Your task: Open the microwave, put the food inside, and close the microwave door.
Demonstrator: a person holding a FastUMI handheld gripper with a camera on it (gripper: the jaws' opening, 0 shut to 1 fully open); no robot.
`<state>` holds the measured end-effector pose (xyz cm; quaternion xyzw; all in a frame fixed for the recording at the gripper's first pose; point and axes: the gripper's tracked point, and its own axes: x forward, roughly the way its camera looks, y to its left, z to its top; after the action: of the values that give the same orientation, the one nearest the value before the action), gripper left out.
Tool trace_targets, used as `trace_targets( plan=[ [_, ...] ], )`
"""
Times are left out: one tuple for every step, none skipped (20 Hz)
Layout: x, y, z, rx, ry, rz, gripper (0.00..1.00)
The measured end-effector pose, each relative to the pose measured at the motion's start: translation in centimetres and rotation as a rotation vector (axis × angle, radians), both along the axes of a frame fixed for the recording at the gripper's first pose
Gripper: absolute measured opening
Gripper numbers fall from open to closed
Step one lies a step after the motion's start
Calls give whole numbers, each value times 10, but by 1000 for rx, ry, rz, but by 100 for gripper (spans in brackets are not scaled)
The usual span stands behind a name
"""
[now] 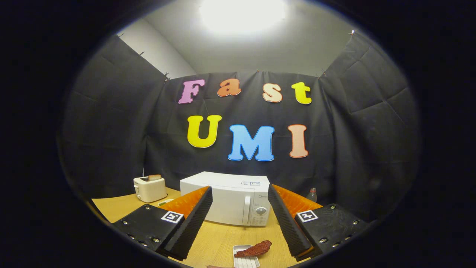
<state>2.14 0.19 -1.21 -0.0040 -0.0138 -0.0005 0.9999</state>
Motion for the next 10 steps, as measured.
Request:
trace_targets(
  plan=[
    [9, -4, -5, 2, 4, -9, 95],
    [17, -6, -10, 6, 6, -13, 95],
    [24, -7, -16, 9, 12, -16, 95],
    [32, -8, -20, 13, 14, -17, 95],
    [41, -7, -25, 17, 13, -13, 95],
    [50, -6, -30, 19, 15, -9, 95],
    [60, -4, -37, 14, 19, -2, 95],
    [70, -5, -44, 8, 21, -4, 95],
    [81, -7, -50, 5, 20, -10, 95],
    [91, -7, -58, 4, 26, -13, 95]
  ],
)
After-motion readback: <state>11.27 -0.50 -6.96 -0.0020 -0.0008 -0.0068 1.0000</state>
